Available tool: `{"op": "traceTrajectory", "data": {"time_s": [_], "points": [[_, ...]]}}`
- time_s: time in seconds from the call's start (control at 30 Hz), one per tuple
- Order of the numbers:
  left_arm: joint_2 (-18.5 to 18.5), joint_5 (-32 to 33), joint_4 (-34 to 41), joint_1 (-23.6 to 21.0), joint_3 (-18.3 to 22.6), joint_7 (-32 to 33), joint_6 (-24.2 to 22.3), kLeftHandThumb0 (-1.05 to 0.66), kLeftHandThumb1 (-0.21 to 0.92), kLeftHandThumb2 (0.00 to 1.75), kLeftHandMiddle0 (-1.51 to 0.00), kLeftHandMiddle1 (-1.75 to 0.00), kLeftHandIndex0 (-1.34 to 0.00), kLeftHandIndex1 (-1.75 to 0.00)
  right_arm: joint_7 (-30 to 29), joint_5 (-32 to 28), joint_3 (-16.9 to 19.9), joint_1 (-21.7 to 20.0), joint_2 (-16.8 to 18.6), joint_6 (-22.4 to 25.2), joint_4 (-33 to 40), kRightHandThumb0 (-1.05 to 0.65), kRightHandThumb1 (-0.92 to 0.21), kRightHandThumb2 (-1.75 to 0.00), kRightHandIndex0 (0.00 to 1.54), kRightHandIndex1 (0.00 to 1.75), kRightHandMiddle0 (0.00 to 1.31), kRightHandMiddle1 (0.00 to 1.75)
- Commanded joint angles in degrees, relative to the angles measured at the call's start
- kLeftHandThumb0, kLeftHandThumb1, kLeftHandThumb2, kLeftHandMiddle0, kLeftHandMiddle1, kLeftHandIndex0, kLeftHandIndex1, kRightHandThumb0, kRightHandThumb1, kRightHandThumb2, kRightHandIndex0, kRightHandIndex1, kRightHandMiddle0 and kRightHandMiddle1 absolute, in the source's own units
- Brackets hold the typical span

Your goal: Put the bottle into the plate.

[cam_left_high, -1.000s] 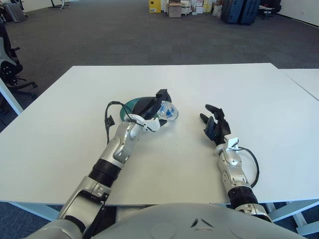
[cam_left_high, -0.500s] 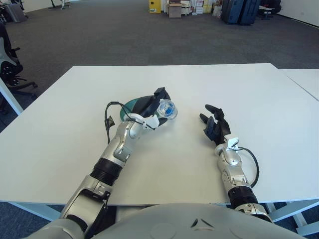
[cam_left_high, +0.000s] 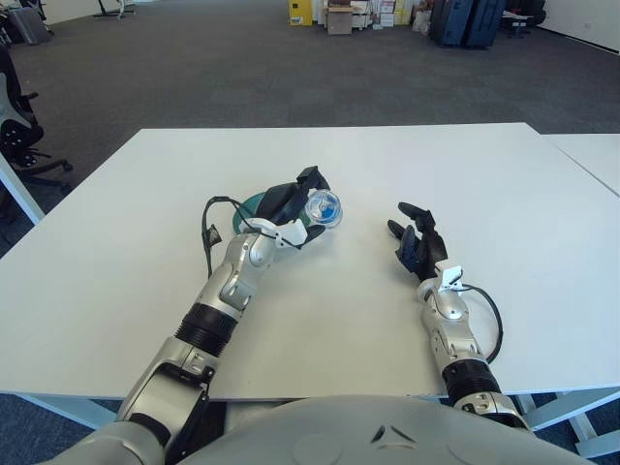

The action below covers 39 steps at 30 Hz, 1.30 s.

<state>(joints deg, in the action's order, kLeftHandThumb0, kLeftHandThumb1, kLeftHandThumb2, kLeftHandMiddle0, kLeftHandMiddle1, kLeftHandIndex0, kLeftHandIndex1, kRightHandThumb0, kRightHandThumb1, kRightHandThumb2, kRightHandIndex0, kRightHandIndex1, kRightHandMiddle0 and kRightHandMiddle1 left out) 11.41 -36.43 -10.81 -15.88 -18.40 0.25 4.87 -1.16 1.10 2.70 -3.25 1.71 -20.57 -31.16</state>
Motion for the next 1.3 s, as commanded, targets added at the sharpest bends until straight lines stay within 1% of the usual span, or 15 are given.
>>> {"op": "traceTrajectory", "data": {"time_s": [0.0, 0.27, 0.53, 0.8, 1.27], "points": [[0.4, 0.5, -0.6, -2.9, 0.9, 1.9, 1.1, -0.46, 0.36, 1.26, -1.12, -1.75, -0.57, -1.75, 0.0, -0.3, 0.2, 3.0, -0.1, 2.8, -5.0, -0.92, -0.92, -0.98, 0.54, 0.02, 0.00, 0.79], [-0.1, 0.8, -2.0, -4.2, 0.8, 2.9, 1.9, -0.46, 0.36, 1.25, -1.11, -1.75, -0.57, -1.75, -0.3, -0.1, 0.0, 2.6, 0.1, 2.7, -5.8, -0.92, -0.92, -0.98, 0.52, 0.01, 0.00, 0.78], [-0.9, 0.8, -1.8, -6.2, 1.0, 3.1, 1.0, -0.46, 0.36, 1.26, -1.11, -1.75, -0.58, -1.75, -0.1, -0.1, -0.2, 2.4, 0.1, 2.5, -6.2, -0.93, -0.92, -0.98, 0.52, 0.00, 0.00, 0.78], [-1.0, 1.1, 2.1, -9.8, 2.9, 3.0, 0.0, -0.47, 0.33, 1.29, -1.13, -1.75, -0.60, -1.75, -0.4, 0.1, -0.3, 2.1, 0.2, 2.4, -6.8, -0.93, -0.92, -0.98, 0.52, 0.01, 0.00, 0.77], [-1.9, 1.4, 4.6, -10.7, 4.4, 4.0, -1.3, -0.48, 0.30, 1.34, -1.16, -1.75, -0.63, -1.75, -0.4, -0.1, -0.1, 1.4, 0.3, 1.6, -8.5, -0.93, -0.92, -0.98, 0.53, 0.01, 0.00, 0.77]]}}
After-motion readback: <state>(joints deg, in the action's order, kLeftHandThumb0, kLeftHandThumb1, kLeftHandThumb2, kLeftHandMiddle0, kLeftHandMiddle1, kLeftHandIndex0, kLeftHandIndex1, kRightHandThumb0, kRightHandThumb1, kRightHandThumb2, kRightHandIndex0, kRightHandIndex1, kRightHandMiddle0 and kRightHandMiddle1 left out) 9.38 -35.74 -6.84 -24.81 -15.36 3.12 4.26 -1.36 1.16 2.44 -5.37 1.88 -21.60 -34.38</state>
